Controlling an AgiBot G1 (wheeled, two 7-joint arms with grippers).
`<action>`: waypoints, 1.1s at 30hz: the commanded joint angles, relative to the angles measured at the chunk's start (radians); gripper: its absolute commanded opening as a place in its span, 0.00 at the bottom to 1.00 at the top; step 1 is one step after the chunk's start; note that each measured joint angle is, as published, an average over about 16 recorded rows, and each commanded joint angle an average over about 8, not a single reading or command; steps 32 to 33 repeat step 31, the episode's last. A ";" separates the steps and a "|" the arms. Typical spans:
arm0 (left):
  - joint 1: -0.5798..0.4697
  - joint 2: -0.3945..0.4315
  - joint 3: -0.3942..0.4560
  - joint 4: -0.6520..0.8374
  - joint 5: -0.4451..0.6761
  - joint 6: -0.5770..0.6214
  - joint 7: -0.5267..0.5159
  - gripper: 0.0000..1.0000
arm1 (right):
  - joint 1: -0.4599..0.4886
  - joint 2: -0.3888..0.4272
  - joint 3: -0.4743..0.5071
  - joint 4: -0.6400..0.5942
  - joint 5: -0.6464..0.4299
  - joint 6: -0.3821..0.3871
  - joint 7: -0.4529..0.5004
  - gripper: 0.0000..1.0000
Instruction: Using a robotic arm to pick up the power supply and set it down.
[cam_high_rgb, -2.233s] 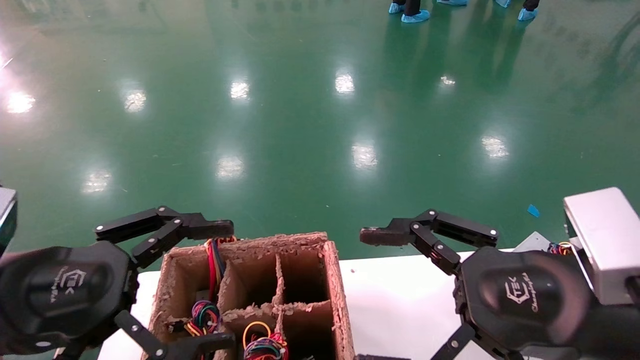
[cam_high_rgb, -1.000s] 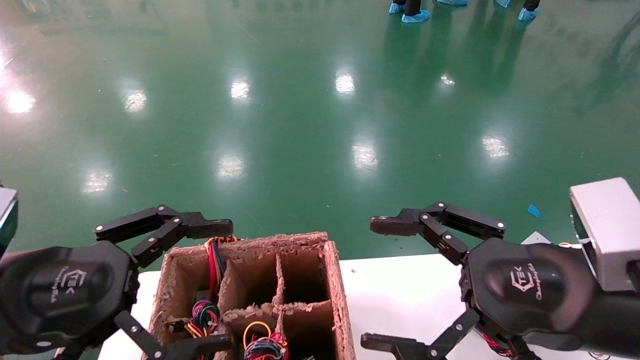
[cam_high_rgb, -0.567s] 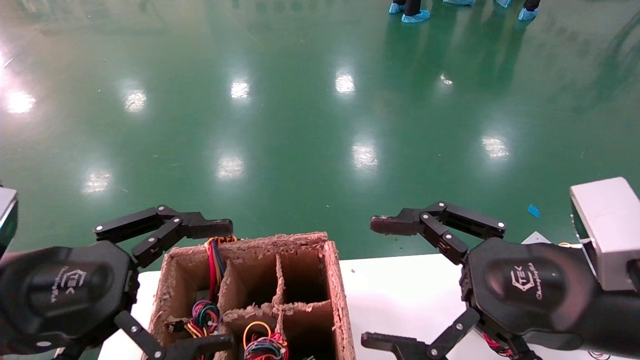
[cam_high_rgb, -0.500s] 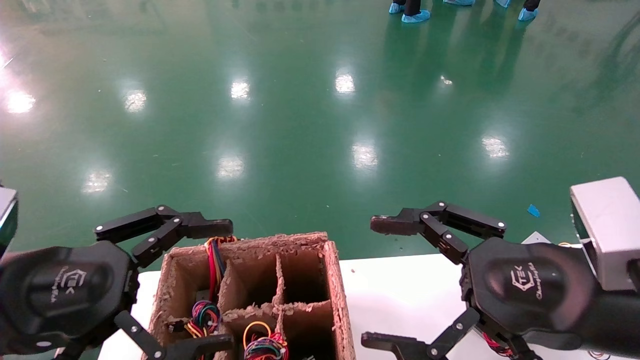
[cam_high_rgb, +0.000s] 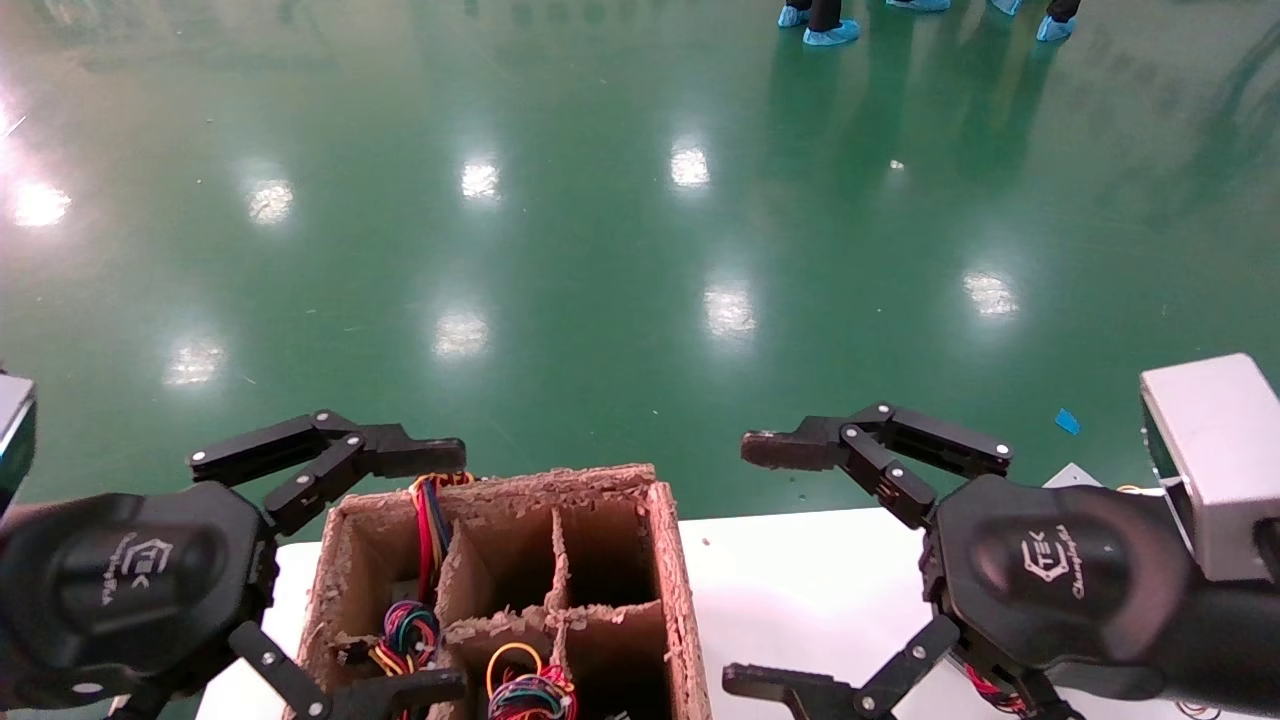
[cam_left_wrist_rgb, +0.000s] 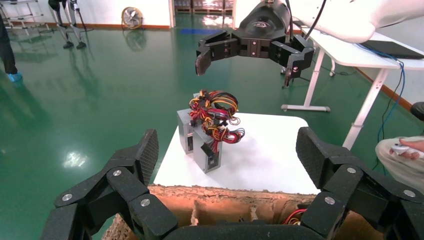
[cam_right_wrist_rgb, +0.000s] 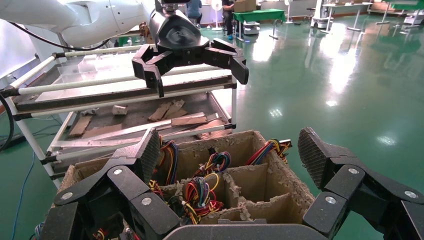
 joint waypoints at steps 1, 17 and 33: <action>0.000 0.000 0.000 0.000 0.000 0.000 0.000 1.00 | 0.000 0.000 0.000 0.000 0.000 0.000 0.000 1.00; 0.000 0.000 0.000 0.000 0.000 0.000 0.000 1.00 | 0.000 0.000 0.000 0.000 0.000 0.000 0.000 1.00; 0.000 0.000 0.000 0.000 0.000 0.000 0.000 1.00 | 0.000 0.000 0.000 0.000 0.000 0.000 0.000 1.00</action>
